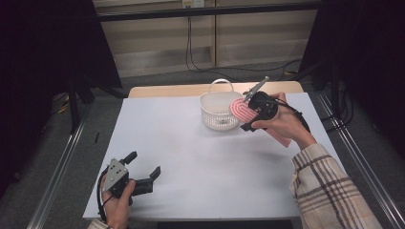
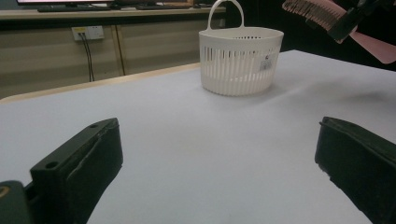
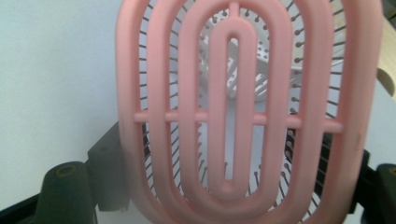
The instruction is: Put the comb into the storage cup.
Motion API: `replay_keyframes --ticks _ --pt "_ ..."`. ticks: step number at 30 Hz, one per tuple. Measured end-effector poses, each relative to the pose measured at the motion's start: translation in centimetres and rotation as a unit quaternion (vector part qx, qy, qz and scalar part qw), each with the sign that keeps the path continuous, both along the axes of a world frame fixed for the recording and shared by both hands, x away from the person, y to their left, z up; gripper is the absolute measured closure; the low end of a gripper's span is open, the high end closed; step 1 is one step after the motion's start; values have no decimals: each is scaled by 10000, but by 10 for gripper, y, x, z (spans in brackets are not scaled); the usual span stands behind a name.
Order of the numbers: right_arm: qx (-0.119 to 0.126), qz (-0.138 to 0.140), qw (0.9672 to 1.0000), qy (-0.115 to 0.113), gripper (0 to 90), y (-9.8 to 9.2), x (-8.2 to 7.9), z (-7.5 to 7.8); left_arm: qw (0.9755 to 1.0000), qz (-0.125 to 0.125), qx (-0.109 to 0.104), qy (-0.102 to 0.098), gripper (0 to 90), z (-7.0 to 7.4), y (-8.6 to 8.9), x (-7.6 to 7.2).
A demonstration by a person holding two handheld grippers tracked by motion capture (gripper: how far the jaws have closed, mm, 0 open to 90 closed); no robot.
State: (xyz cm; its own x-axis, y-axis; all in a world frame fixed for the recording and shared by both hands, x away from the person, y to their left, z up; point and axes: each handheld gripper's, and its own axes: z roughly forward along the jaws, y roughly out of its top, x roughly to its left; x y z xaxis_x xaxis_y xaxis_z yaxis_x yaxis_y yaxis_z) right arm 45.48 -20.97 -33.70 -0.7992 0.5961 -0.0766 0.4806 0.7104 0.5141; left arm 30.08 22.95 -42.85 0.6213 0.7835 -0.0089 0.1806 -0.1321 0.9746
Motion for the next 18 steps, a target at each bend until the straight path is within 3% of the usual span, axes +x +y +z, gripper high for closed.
replay_keyframes --ticks 9,18 --pt "126 -77 9997 -192 218 -1 -1 5 10000 -1 -12 -2 11 0 0 0" --pt "348 -181 9979 -524 217 -2 -3 14 10000 -24 -13 13 11 0 -1 0"
